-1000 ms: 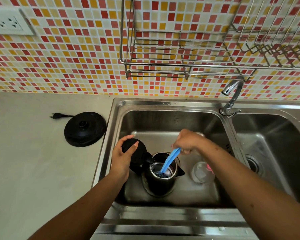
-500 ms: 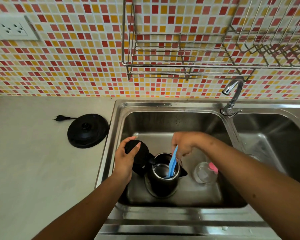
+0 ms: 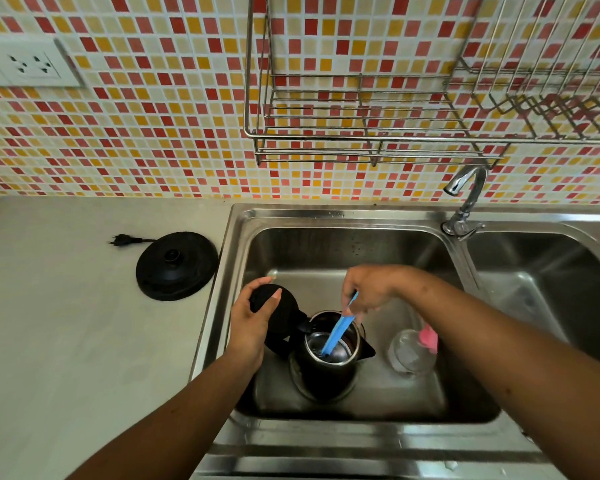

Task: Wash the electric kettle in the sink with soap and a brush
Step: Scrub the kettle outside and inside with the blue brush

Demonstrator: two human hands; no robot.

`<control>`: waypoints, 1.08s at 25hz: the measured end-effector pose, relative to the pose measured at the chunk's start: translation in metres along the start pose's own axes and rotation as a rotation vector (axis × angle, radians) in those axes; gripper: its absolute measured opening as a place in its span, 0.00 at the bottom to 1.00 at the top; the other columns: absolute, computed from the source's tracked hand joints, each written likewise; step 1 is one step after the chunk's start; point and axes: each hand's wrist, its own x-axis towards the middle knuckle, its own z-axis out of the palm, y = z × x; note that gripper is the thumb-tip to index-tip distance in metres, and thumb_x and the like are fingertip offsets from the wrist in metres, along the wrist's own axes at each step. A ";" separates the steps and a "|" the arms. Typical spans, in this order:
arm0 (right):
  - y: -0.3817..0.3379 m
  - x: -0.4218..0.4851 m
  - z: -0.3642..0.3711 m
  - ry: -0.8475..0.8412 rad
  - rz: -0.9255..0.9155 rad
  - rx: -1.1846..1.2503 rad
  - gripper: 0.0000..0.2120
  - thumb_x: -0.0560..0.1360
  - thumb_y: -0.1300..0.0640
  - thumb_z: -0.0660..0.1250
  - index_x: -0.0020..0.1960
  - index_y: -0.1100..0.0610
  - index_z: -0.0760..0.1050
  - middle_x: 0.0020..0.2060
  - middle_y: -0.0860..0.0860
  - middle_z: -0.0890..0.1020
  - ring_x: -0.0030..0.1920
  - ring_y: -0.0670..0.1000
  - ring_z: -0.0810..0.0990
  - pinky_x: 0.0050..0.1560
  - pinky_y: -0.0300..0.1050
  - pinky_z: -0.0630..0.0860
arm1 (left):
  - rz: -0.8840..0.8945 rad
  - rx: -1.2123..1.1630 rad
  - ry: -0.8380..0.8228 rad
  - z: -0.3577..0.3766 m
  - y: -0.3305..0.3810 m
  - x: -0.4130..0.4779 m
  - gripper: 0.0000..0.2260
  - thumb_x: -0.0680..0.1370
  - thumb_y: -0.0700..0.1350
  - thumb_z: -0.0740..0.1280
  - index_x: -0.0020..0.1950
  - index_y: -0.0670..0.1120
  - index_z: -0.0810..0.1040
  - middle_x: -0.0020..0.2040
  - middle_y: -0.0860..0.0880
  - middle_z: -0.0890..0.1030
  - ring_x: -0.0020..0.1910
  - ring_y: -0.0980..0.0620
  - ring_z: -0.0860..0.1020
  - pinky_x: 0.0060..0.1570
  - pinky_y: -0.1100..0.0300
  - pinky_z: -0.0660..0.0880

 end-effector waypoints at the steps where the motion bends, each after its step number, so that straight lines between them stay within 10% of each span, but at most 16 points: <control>1: -0.001 0.005 0.012 0.010 0.025 0.008 0.12 0.77 0.56 0.67 0.54 0.63 0.81 0.40 0.54 0.84 0.30 0.44 0.75 0.31 0.33 0.72 | 0.001 -0.002 0.002 0.000 0.001 0.000 0.14 0.76 0.38 0.71 0.61 0.45 0.78 0.58 0.42 0.79 0.58 0.41 0.79 0.56 0.43 0.79; 11: 0.013 -0.003 0.029 0.091 0.206 0.528 0.10 0.75 0.69 0.59 0.48 0.70 0.78 0.16 0.53 0.76 0.13 0.43 0.68 0.17 0.30 0.63 | -0.033 -0.026 -0.032 -0.001 -0.003 -0.001 0.14 0.75 0.39 0.71 0.60 0.49 0.79 0.58 0.42 0.80 0.57 0.43 0.80 0.54 0.46 0.80; 15: 0.012 -0.006 0.035 0.079 0.275 0.897 0.08 0.76 0.73 0.53 0.50 0.76 0.70 0.32 0.68 0.78 0.15 0.47 0.73 0.15 0.33 0.63 | -0.037 -0.049 -0.016 0.003 -0.005 -0.008 0.15 0.75 0.39 0.71 0.60 0.50 0.79 0.59 0.44 0.79 0.57 0.44 0.80 0.49 0.52 0.81; 27: 0.010 -0.032 0.052 0.233 0.344 1.425 0.08 0.77 0.73 0.49 0.47 0.66 0.65 0.46 0.72 0.72 0.32 0.59 0.81 0.14 0.32 0.62 | -0.196 0.004 -0.003 -0.013 0.001 -0.010 0.16 0.73 0.41 0.73 0.61 0.46 0.80 0.56 0.41 0.82 0.55 0.42 0.81 0.56 0.45 0.79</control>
